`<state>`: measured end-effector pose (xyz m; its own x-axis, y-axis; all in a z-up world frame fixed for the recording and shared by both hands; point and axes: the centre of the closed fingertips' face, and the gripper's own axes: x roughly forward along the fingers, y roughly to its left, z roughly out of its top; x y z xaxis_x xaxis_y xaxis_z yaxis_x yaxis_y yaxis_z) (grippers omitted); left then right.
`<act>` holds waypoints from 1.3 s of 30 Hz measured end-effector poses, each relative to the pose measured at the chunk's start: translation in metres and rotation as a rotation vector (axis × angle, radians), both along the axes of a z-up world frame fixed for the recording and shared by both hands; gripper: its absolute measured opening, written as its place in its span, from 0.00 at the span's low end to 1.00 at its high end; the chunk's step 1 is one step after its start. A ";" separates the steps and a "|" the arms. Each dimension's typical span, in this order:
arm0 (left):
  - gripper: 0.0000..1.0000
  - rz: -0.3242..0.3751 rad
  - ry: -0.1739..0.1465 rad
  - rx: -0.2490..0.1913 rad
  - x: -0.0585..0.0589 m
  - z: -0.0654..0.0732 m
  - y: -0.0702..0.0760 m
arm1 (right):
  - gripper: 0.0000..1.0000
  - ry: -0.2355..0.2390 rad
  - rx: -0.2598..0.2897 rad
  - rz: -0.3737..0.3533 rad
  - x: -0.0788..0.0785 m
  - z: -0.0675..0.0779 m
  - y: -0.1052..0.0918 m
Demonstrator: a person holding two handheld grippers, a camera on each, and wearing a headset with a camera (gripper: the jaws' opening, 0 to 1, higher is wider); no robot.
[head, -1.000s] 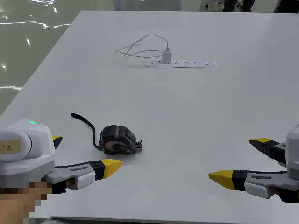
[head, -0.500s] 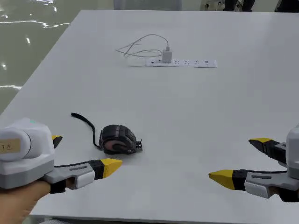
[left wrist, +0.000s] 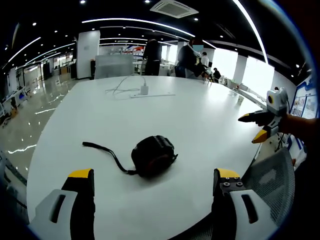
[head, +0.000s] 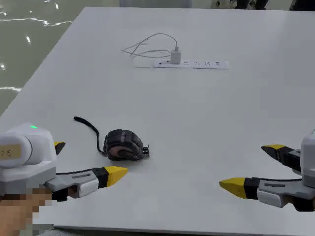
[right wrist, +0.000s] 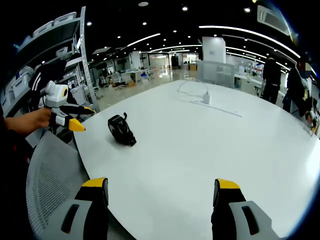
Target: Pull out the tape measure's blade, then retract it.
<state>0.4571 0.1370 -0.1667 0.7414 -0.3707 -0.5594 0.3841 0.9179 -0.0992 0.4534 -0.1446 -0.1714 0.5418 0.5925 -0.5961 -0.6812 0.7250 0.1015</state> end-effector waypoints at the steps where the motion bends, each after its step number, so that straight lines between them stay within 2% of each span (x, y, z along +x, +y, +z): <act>1: 0.97 -0.004 -0.006 0.002 0.001 0.000 0.000 | 0.85 0.001 -0.001 0.000 0.000 0.000 0.000; 4: 0.98 -0.034 -0.029 0.020 0.004 0.001 -0.002 | 0.85 0.006 0.000 -0.001 0.000 -0.001 0.000; 8: 0.99 -0.068 -0.031 0.046 0.007 -0.002 -0.002 | 0.85 0.009 -0.003 -0.001 0.001 -0.002 -0.001; 11: 0.98 -0.090 -0.033 0.045 0.012 -0.003 -0.001 | 0.85 0.010 -0.002 -0.001 0.001 -0.002 -0.001; 13: 0.97 -0.130 -0.031 0.036 0.013 -0.004 -0.005 | 0.85 0.011 -0.004 0.000 0.001 -0.003 -0.001; 15: 0.96 -0.168 -0.042 0.058 0.017 -0.005 -0.006 | 0.85 0.012 -0.004 -0.001 0.001 -0.003 0.000; 17: 0.95 -0.215 -0.034 0.065 0.020 -0.008 -0.008 | 0.85 0.013 -0.004 -0.001 0.001 -0.003 -0.001; 18: 0.94 -0.257 -0.033 0.059 0.020 -0.008 -0.011 | 0.85 0.014 -0.004 0.000 0.001 -0.003 -0.001; 19: 0.93 -0.275 -0.030 0.039 0.020 -0.008 -0.014 | 0.85 0.016 -0.005 0.000 0.002 -0.003 -0.001; 20: 0.92 -0.281 -0.025 0.040 0.023 -0.010 -0.012 | 0.85 0.016 -0.006 -0.001 0.002 -0.004 -0.001; 21: 0.92 -0.303 -0.036 0.047 0.024 -0.010 -0.013 | 0.85 0.016 -0.007 -0.002 0.002 -0.004 -0.002; 23: 0.91 -0.349 -0.037 0.065 0.026 -0.012 -0.014 | 0.85 0.018 -0.008 -0.005 0.002 -0.003 -0.002; 24: 0.90 -0.362 -0.048 0.065 0.028 -0.012 -0.016 | 0.85 0.019 -0.009 -0.006 0.001 -0.003 -0.002; 26: 0.87 -0.426 -0.039 0.053 0.027 -0.014 -0.021 | 0.85 0.023 -0.013 -0.005 0.001 -0.004 -0.002; 27: 0.85 -0.463 -0.054 0.052 0.028 -0.013 -0.025 | 0.85 0.027 -0.017 -0.006 0.000 -0.005 -0.003; 30: 0.81 -0.508 -0.053 0.064 0.033 -0.016 -0.028 | 0.85 0.030 -0.019 -0.008 0.000 -0.006 -0.003; 32: 0.78 -0.544 -0.076 0.073 0.038 -0.015 -0.030 | 0.85 0.032 -0.020 -0.009 0.000 -0.006 -0.003; 34: 0.75 -0.580 -0.083 0.075 0.041 -0.015 -0.033 | 0.85 0.035 -0.023 -0.008 0.000 -0.007 -0.002; 36: 0.71 -0.648 -0.074 0.101 0.041 -0.019 -0.036 | 0.85 0.035 -0.026 -0.007 0.001 -0.006 -0.002; 38: 0.67 -0.682 -0.078 0.130 0.045 -0.023 -0.035 | 0.85 0.036 -0.029 -0.007 0.002 -0.006 -0.001; 39: 0.68 -0.702 -0.090 0.142 0.047 -0.024 -0.036 | 0.85 0.036 -0.030 -0.007 0.003 -0.006 -0.001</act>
<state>0.5046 0.1011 -0.1906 0.4008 -0.7048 -0.5854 0.8891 0.4534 0.0629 0.4562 -0.1454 -0.1771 0.5235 0.5705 -0.6328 -0.6724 0.7328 0.1044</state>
